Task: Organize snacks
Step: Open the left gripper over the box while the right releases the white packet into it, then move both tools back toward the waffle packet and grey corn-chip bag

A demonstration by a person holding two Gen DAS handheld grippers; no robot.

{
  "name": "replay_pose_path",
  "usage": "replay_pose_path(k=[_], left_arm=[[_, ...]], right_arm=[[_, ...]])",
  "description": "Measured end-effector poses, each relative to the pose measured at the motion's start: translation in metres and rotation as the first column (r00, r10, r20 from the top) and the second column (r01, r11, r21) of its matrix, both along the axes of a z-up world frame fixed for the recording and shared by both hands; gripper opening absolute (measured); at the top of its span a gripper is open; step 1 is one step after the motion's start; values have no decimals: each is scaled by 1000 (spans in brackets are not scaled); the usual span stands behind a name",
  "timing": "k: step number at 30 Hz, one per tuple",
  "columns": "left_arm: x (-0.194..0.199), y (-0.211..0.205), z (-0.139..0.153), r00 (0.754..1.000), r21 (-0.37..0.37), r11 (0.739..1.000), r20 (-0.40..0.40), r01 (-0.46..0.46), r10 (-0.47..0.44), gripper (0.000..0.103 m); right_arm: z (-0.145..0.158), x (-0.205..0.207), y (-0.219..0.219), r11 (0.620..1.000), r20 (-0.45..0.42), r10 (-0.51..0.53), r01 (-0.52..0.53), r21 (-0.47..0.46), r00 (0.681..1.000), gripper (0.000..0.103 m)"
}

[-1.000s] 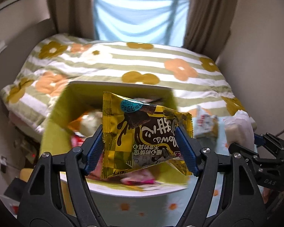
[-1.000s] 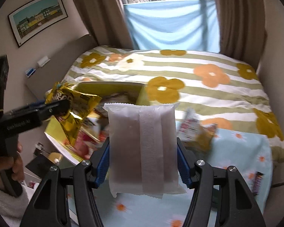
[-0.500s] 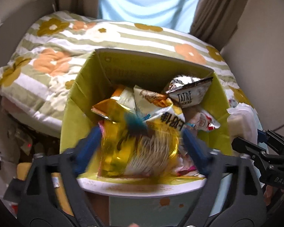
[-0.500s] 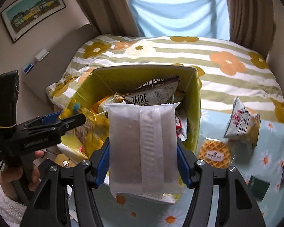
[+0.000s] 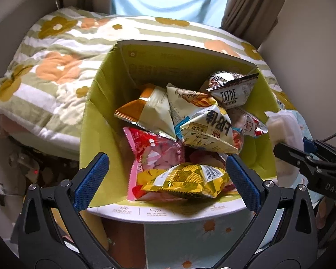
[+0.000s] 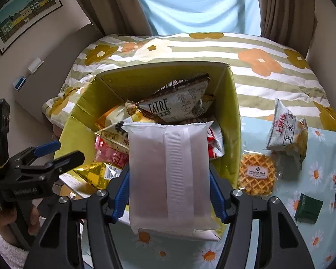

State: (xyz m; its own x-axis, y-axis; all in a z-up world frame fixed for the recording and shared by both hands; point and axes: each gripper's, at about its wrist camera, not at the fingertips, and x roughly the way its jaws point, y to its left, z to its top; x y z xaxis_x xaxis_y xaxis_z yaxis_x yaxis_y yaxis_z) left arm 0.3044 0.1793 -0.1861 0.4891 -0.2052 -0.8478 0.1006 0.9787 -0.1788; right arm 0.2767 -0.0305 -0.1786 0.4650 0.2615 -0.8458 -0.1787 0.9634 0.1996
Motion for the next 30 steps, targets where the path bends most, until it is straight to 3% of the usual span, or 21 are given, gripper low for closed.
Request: replay_pose_path(k=[7,8,11,12,14,20,30], left_arm=[[-2,1,4,1000,23,1000,5,-9,9,103],[-2,1,4,1000,19,1000,4,-12,12,103],[-4,-2,3,1000,28,1000,6,-13,13,103],[-5,-2,2,1000,30,999,5,-12,12,103],[-7,-4,-2,1000,32,999,-2,-7,7,103],[-14,-7,-10,1000,26,1000,-14,-5,5,103],[-21,-24,5,998,9,998,34,59,-59,103]], right_arm=[[-14,10,2,1000,-49,-11,11,6,999,60],[-15,10,1,1000,-51,-16,16,8,999,64],[-12,5,-4,999,-1,-19,19,36,1000,99],[-10,3,-6,999,16,-17,16,32,1000,101],[-7,-4,-10,1000,51,-4,3,14,999,101],[-7,-16,-11,999,47,34,-33,-24,998,101],[9,-36,-20,1000,75,1,1,-26,997,101]])
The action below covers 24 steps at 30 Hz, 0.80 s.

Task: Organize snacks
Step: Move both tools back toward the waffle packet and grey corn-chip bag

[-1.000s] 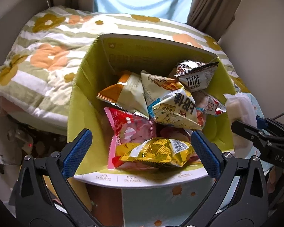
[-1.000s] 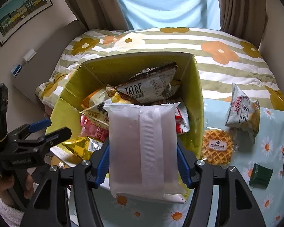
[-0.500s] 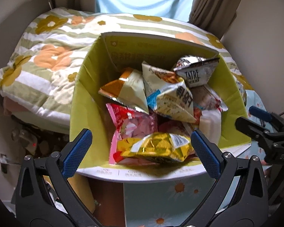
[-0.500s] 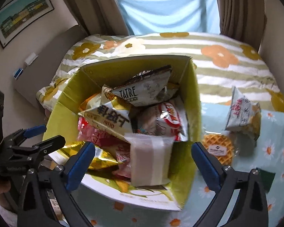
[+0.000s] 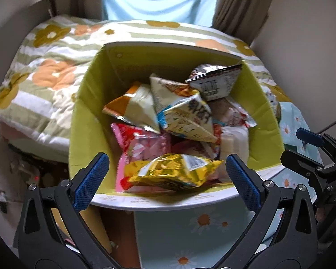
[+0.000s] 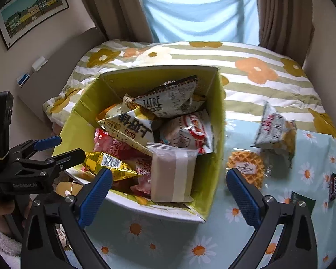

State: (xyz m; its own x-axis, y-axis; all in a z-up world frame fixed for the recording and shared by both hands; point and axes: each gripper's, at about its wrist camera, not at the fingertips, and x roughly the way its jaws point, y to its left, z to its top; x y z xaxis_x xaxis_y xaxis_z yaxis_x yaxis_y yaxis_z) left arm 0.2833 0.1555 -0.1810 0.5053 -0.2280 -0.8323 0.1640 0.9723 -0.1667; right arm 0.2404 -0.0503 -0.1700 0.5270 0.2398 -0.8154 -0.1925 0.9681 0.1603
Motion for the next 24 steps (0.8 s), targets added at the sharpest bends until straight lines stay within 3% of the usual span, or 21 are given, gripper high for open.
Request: replay_pose_path(k=[7,17,24], left_arm=[[-5,-33,7,995,-51,994,28,92,-91,103],[-26,-100,28,985,-36,987,72,159,-156,103],[-47,-166,37,989,-17,994,103,106,-103,103]], right_arm=[[7,-29,-32,995,11,-94,94,-36,996,101],[23,-54,-113,980,76,-194,196,-30,978,101],[27,-49,-175,990,94,-110,117,-81,990,101]])
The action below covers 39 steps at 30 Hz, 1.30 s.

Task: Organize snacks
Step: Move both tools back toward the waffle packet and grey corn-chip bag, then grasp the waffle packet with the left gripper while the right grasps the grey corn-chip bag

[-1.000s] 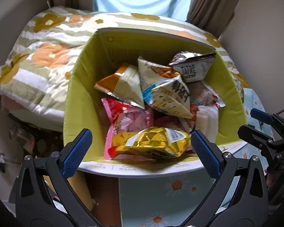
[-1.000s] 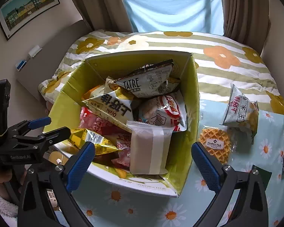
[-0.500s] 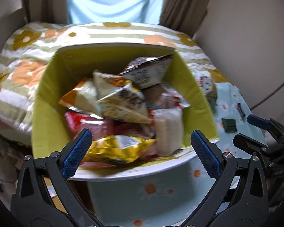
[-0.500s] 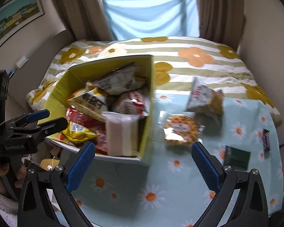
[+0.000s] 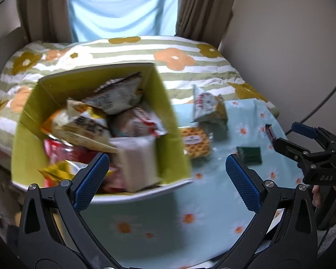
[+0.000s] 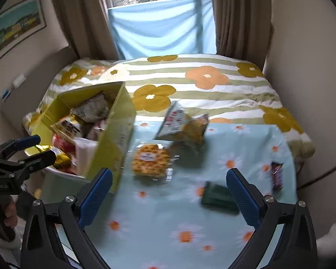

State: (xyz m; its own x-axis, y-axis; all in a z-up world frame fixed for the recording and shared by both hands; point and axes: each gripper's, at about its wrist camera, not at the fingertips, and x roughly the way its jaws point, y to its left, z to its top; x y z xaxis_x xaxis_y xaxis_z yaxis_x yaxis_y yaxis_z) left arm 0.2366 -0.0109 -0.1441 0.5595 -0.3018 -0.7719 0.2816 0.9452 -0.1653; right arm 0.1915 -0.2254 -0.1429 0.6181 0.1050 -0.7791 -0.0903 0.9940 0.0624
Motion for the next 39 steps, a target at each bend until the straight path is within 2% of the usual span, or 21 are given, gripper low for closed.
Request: replay_pose_path(k=[6,13,19,27,34,39], left_arm=[[-13,-61,0,996,0,996,40,-84,84,103],[-12,-121,-12,986,28,985,25,-168,167,103],[4,-150,-38,984,89,982,-38,-169,173,103],[51,-175,-92,982,213,970,-119,-118,146,103],[90,-180,-143,967,283,952,-185,-118,175,103],[106,-181,-161,961,311,942,-198,-125,192,102]], right_arm=[[13,14,-46,987,49,132,-127,-98,990,101],[15,43,-89,969,58,242,-238,-61,969,101],[0,74,-101,943,36,332,-331,-36,942,101],[-35,119,-102,920,-33,391,-391,0,920,101],[-71,156,-95,867,-95,497,-499,1,863,101],[-92,178,-84,814,-113,578,-581,9,808,101]])
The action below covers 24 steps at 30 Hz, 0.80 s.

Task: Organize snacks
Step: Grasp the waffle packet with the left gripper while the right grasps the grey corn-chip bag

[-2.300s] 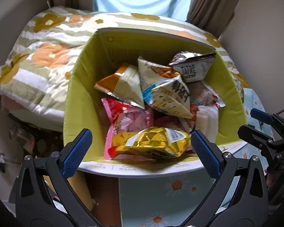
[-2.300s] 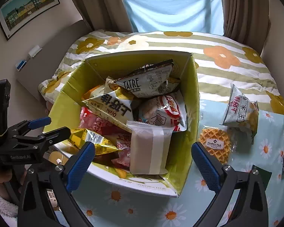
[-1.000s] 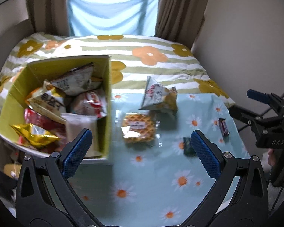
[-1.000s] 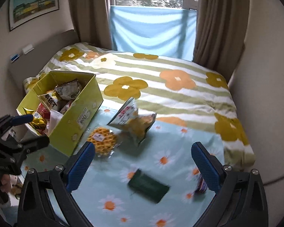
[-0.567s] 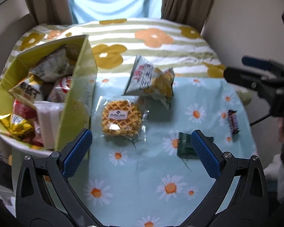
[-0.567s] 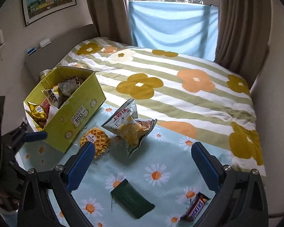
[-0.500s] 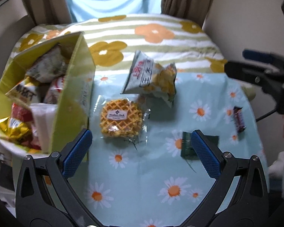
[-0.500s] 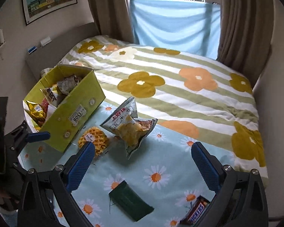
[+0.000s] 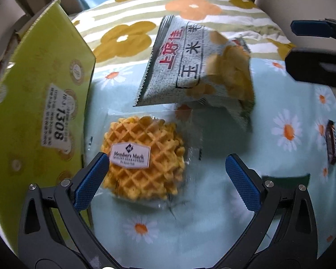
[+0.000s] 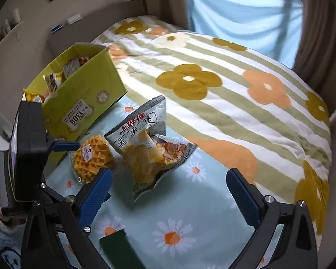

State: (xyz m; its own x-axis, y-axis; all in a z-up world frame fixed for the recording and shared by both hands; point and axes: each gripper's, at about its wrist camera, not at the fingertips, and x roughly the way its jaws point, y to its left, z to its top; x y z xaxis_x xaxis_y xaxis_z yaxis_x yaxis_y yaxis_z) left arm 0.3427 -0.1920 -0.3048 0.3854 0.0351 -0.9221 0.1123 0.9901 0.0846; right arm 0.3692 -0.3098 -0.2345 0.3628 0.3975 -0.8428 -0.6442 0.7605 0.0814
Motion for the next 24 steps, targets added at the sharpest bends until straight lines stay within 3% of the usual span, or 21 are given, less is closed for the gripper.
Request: replay_pose_path(k=[6,11,21,24], left_arm=[[9,6,-6,999,17,999,26,-43,43,98],[11,0,-17,999,93,996,35,-17,14,99],[15,1,-18,999,64,997,31,-36,34,96],[17,6,-16,999,62,997,28,-46,44,86]], right_arm=[[-20,16,14,996,-16,87,-87,4,996,101],[-26,20,26,987,-17,160,-160,-1,987,101],[-39,29,48,961,-30,270,-271,-47,962,101],[-40,32,54,949,-30,307,-308,-62,951,101]])
